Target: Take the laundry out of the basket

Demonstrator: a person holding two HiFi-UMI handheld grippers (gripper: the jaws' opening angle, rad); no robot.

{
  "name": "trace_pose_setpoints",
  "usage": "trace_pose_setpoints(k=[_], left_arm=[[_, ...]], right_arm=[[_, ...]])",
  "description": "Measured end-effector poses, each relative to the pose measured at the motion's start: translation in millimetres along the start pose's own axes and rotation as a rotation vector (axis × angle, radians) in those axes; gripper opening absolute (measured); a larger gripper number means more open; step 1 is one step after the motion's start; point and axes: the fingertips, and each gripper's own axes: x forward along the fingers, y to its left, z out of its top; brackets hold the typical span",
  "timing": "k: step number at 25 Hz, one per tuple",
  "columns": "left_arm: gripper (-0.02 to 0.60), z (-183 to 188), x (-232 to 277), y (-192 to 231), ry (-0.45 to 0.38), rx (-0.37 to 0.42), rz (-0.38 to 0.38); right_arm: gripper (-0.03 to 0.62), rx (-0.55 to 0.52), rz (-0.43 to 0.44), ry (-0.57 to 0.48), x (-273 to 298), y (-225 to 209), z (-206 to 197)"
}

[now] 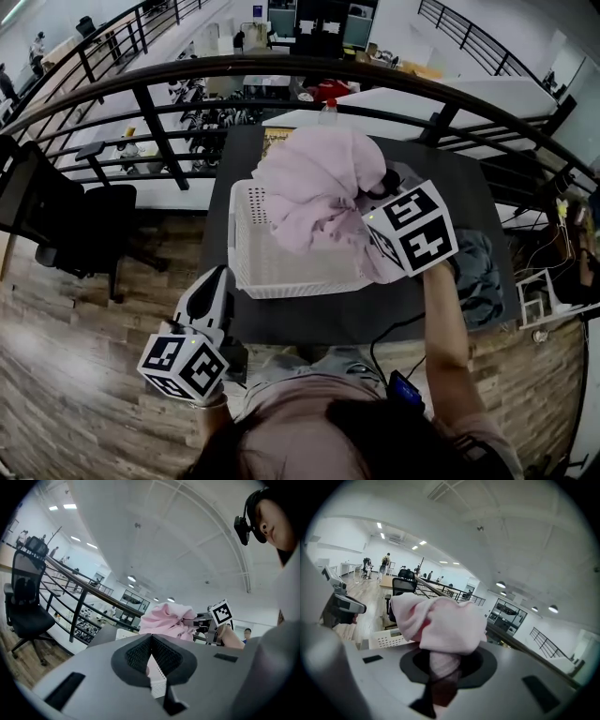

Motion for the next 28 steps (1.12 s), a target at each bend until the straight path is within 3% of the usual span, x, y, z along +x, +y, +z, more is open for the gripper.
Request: trace_pose_setpoints(k=[6, 21, 28], left_arm=[[-0.002, -4.9, 15.9, -19.5, 0.006, -0.005, -0.041], [-0.002, -51.7, 72.2, -157.0, 0.038, -0.004, -0.067], [-0.002, -66.4, 84.9, -175.3, 0.059, 0.006, -0.078]], right_arm=[[0.095, 0.008, -0.051, -0.037, -29.5, -22.1, -2.4], [0.095, 0.044, -0.103, -0.066, -132.9, -136.6, -76.0], [0.095, 0.072, -0.113, -0.067, -142.7, -154.7, -98.4]])
